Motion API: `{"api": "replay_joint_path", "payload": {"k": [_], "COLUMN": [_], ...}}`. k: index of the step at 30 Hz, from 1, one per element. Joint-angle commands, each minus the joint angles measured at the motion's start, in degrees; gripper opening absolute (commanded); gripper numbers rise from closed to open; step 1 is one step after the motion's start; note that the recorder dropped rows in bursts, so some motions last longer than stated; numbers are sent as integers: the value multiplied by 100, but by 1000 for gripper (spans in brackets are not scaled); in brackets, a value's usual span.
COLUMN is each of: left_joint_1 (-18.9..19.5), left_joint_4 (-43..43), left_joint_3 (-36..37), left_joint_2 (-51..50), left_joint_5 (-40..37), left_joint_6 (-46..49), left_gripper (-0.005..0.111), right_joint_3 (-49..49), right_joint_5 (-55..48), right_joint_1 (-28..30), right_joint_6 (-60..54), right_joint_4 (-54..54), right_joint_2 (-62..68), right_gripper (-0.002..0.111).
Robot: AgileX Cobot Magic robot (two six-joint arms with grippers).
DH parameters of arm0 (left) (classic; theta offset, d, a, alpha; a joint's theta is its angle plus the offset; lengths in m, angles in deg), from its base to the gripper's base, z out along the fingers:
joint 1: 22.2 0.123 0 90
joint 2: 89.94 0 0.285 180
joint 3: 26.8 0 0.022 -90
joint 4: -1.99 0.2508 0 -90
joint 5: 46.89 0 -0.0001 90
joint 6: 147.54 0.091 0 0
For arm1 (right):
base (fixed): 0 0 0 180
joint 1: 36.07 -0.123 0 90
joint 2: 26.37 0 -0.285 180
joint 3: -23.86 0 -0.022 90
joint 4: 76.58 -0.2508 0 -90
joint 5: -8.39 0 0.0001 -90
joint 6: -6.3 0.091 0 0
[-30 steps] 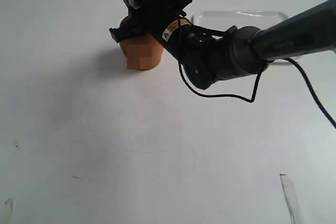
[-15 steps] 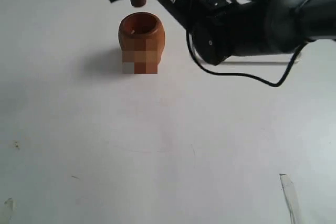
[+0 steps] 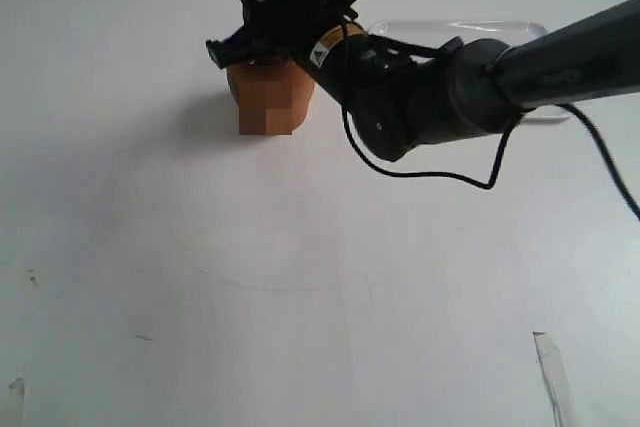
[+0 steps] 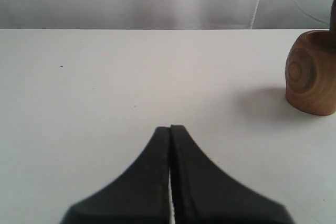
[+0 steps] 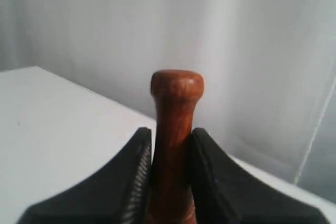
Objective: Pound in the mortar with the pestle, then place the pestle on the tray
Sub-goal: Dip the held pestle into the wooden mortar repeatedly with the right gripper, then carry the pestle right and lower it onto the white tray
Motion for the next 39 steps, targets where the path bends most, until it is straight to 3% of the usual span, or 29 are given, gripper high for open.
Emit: {"api": "replay_joint_path", "payload": {"k": [1,9,20,29,32,35,39], "left_joint_1": [-44,-44,-44,-44,-44,-44,-44], "left_joint_4": [-42,-42,-42,-42,-42,-42,-42], "left_joint_3": [3,3,3,3,3,3,3], "left_joint_2": [7,7,7,7,7,7,7], "left_joint_5": [17,17,17,17,17,17,17], "left_joint_6": [-47,-47,-47,-47,-47,-47,-47], "left_gripper": [0,0,0,0,0,0,0], "right_joint_3": [2,2,2,2,2,2,2], "right_joint_5": [123,-227,-203,-83,-593,-1774,-4810], "right_joint_1": [39,39,27,40,40,40,151], "right_joint_6": [-285,-255,159,79,-192,-514,-1582], "right_joint_4": [93,93,93,365,761,1181,1260], "right_joint_2": [-966,-1112,795,-276,-1037,-1849,-3134], "right_gripper": [0,0,0,0,0,0,0]}}
